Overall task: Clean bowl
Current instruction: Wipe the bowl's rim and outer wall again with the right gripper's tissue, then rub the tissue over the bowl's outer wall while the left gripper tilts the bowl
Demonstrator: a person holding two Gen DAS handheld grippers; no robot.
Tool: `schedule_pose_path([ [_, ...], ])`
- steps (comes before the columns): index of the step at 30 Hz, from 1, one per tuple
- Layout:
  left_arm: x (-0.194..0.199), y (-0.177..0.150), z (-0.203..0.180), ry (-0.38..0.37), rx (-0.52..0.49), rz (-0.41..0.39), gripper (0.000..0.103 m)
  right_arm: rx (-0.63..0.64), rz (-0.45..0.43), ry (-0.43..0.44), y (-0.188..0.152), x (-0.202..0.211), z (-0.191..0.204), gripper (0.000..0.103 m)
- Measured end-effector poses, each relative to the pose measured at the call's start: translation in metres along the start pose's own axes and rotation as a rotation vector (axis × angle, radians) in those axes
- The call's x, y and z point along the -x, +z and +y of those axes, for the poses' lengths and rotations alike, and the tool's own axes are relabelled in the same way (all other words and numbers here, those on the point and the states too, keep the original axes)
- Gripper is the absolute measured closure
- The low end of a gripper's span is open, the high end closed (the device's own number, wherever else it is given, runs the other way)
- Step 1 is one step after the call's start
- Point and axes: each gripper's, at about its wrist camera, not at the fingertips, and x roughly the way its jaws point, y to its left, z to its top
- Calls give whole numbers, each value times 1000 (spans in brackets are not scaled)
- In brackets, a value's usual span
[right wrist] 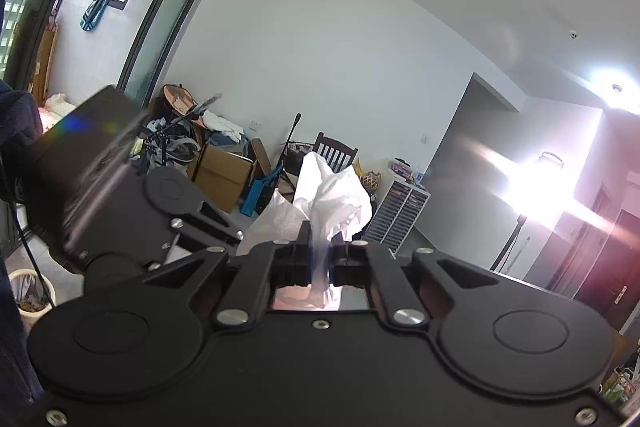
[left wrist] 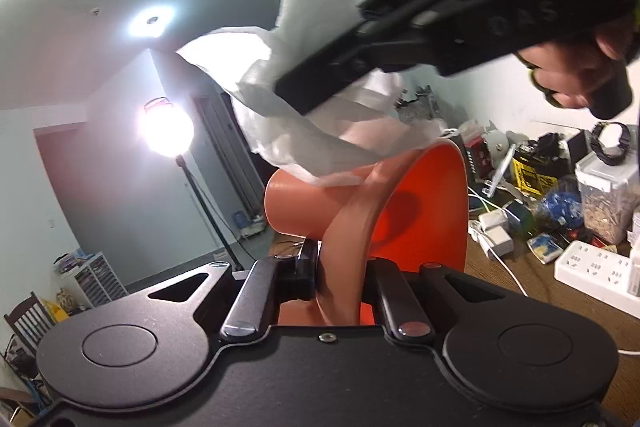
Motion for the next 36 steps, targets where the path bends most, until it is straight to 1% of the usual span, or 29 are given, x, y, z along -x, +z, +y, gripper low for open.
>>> schedule_pose_path([
  [3,4,2,6,-24,45,-19,94,-7,32,-14,-6,-11,-1,96],
  [6,5,4,15,-40,90,-24,94,-32,59,-33,-18,-6,-5,96],
  [7,5,4,18,-41,101,-24,94,-61,61,-43,-24,-2,-9,96],
  [10,5,4,34,-63,191,-19,94,-75,85,-83,-39,2,-15,96],
  [12,6,3,51,-112,312,-19,94,-89,100,-102,-47,7,-19,96],
  [13,5,3,56,-128,352,-21,94,-100,108,-110,-53,11,-22,96],
  [15,2,0,68,-160,468,-14,94,-110,123,-120,-61,16,-24,96],
  [16,1,-1,73,-170,506,-11,94,-115,128,-120,-65,18,-24,96],
  [18,-4,-7,82,-201,624,1,94,-126,138,-121,-72,22,-23,96],
  [19,-4,-9,85,-209,664,4,94,-131,142,-121,-75,23,-21,96],
  [21,-7,-16,96,-238,788,9,94,-143,144,-117,-75,17,-16,96],
  [24,-6,-25,111,-261,935,15,94,-151,153,-115,-81,21,-15,96],
  [30,-8,-36,138,-274,1170,19,94,-183,165,-91,-88,23,-4,96],
  [34,-13,-40,147,-275,1290,18,94,-192,177,-67,-91,18,8,95],
  [36,-16,-39,148,-276,1314,18,94,-199,178,-48,-92,17,14,95],
])
